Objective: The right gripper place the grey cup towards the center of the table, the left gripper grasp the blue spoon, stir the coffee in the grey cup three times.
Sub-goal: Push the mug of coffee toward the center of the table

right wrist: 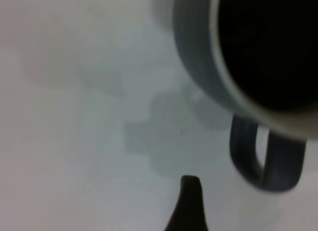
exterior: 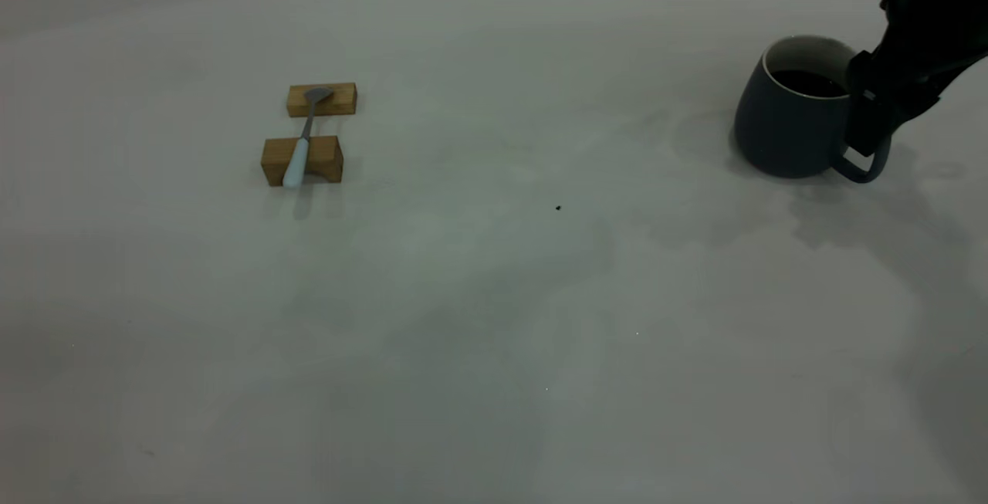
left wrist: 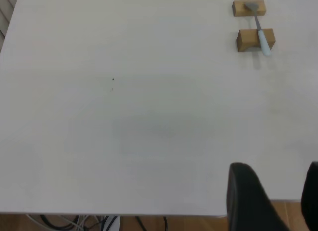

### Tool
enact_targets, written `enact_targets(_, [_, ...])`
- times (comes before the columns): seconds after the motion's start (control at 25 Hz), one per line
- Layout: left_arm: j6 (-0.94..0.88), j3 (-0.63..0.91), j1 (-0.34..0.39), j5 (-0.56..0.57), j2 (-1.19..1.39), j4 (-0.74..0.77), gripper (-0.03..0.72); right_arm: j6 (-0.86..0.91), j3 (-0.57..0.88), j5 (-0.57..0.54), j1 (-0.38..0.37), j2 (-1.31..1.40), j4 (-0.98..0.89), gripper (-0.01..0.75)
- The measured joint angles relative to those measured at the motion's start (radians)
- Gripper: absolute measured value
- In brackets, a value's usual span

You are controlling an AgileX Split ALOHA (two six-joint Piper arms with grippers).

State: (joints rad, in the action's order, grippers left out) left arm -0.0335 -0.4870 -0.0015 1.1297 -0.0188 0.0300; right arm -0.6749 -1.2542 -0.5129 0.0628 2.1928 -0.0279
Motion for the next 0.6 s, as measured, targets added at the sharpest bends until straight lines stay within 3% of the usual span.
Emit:
enact_targets(0.44, [0.0, 0.0, 0.0, 0.0, 0.0, 0.0, 0.344, 0.055, -0.082, 0.005, -0.024, 0.106, 0.003, 0.706])
enact_targets(0.6, [0.0, 0.0, 0.0, 0.0, 0.0, 0.0, 0.344, 0.059, -0.083, 0.014, -0.028, 0.108, 0.002, 0.58])
